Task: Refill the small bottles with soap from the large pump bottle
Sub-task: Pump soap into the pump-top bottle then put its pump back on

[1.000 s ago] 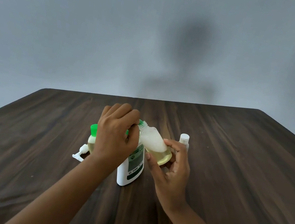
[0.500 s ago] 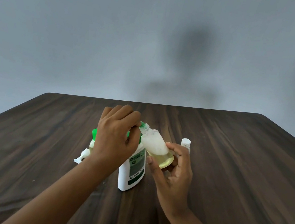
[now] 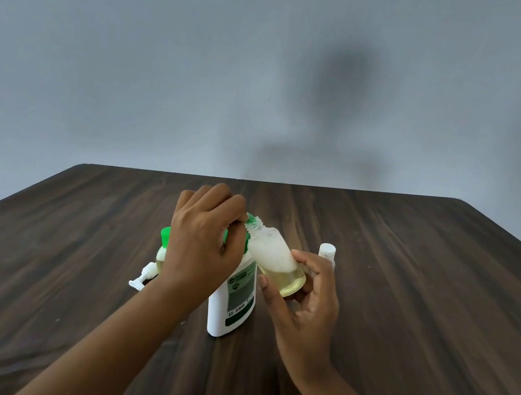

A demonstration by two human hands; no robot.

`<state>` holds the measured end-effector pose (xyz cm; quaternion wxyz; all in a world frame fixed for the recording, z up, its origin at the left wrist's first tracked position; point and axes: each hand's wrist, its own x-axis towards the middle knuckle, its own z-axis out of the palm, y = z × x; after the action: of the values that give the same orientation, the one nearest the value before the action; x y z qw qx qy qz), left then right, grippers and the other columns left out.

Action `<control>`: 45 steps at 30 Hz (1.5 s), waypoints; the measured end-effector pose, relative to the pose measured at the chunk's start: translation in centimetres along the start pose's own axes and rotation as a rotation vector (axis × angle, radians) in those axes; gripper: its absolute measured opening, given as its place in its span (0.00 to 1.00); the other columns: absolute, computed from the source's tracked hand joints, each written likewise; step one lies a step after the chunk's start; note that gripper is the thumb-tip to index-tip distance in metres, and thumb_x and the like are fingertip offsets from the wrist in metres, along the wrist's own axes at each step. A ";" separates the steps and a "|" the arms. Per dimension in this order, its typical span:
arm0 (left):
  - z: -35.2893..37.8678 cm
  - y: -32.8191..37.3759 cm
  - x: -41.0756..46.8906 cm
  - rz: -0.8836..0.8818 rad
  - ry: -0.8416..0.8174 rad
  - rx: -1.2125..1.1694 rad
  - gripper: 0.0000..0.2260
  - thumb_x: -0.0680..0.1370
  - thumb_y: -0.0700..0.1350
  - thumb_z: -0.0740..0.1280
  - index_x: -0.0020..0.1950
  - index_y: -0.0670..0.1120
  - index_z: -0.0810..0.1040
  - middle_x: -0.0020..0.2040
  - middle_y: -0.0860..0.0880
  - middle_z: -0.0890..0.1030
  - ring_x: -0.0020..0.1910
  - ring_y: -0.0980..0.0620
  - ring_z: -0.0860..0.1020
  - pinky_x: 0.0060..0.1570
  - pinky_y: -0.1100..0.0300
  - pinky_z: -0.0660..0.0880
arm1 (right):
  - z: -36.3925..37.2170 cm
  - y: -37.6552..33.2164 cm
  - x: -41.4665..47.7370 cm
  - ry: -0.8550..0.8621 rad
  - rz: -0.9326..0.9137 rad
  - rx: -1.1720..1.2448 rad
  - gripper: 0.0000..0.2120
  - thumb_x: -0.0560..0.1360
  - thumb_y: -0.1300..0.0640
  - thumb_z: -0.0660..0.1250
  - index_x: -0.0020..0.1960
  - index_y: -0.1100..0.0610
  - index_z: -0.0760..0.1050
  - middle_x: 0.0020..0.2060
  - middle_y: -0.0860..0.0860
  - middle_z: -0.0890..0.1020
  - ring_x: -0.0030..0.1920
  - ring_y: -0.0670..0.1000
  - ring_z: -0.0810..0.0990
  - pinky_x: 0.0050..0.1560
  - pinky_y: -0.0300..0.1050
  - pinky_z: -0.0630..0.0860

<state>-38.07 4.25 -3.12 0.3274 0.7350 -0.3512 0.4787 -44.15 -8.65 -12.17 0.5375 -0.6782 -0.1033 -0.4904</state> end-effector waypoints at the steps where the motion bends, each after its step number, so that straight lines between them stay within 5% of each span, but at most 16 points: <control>1: 0.1 0.0 -0.1 -0.014 0.011 -0.008 0.07 0.69 0.38 0.57 0.32 0.40 0.72 0.32 0.47 0.72 0.33 0.51 0.67 0.36 0.56 0.63 | 0.0 0.0 0.0 -0.003 0.003 0.001 0.19 0.74 0.43 0.70 0.60 0.48 0.69 0.53 0.48 0.77 0.53 0.54 0.81 0.44 0.42 0.82; 20: -0.1 -0.2 -0.1 -0.004 -0.005 -0.019 0.07 0.69 0.38 0.57 0.32 0.40 0.72 0.32 0.47 0.73 0.33 0.49 0.68 0.37 0.54 0.64 | 0.0 -0.2 -0.1 -0.012 -0.008 -0.022 0.18 0.74 0.47 0.71 0.60 0.46 0.68 0.54 0.41 0.75 0.54 0.52 0.80 0.44 0.38 0.81; 25: 0.5 0.2 -1.1 -0.037 0.016 -0.042 0.07 0.68 0.36 0.57 0.32 0.39 0.71 0.32 0.47 0.71 0.33 0.50 0.66 0.35 0.54 0.64 | -0.2 0.0 -0.5 -0.025 0.020 -0.038 0.18 0.75 0.44 0.70 0.60 0.46 0.68 0.53 0.50 0.77 0.53 0.52 0.80 0.44 0.38 0.80; 45: 0.2 -0.1 -1.2 -0.046 0.009 -0.047 0.08 0.70 0.37 0.57 0.32 0.40 0.72 0.32 0.48 0.72 0.32 0.50 0.68 0.36 0.53 0.65 | -0.1 0.1 -0.6 -0.029 0.004 -0.066 0.18 0.75 0.43 0.70 0.61 0.37 0.66 0.54 0.50 0.77 0.53 0.54 0.80 0.43 0.46 0.82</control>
<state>-38.24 4.38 -4.29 0.3572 0.7330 -0.3438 0.4657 -44.41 -8.55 -12.68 0.5143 -0.7028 -0.0933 -0.4826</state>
